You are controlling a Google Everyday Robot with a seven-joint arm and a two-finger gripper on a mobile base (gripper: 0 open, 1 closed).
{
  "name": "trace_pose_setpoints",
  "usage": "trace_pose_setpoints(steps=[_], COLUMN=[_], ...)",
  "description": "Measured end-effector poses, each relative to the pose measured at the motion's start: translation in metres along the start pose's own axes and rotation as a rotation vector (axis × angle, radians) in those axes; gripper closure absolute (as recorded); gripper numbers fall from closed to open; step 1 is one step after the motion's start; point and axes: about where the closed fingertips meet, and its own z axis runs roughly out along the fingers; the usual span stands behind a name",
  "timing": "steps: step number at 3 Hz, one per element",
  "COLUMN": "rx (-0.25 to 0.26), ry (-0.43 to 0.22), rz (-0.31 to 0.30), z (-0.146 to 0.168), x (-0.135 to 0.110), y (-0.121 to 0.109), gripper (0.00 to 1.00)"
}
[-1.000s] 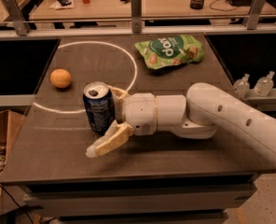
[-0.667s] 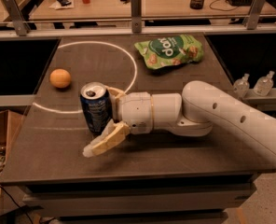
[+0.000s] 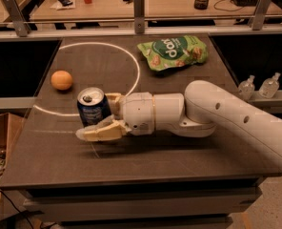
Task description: Pick pepsi can
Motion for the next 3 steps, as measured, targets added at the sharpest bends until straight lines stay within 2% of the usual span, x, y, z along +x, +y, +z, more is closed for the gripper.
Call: trace_pose_setpoints(steps=[1,2,3], rx=[0.008,0.027,-0.004], ry=[-0.003,-0.038,-0.025], rz=[-0.011,-0.002,0.005], z=[-0.001,-0.007,-0.013], x=[-0.003,-0.024,-0.053], y=[0.000,-0.007,-0.020], gripper=[0.62,0.85,1.00])
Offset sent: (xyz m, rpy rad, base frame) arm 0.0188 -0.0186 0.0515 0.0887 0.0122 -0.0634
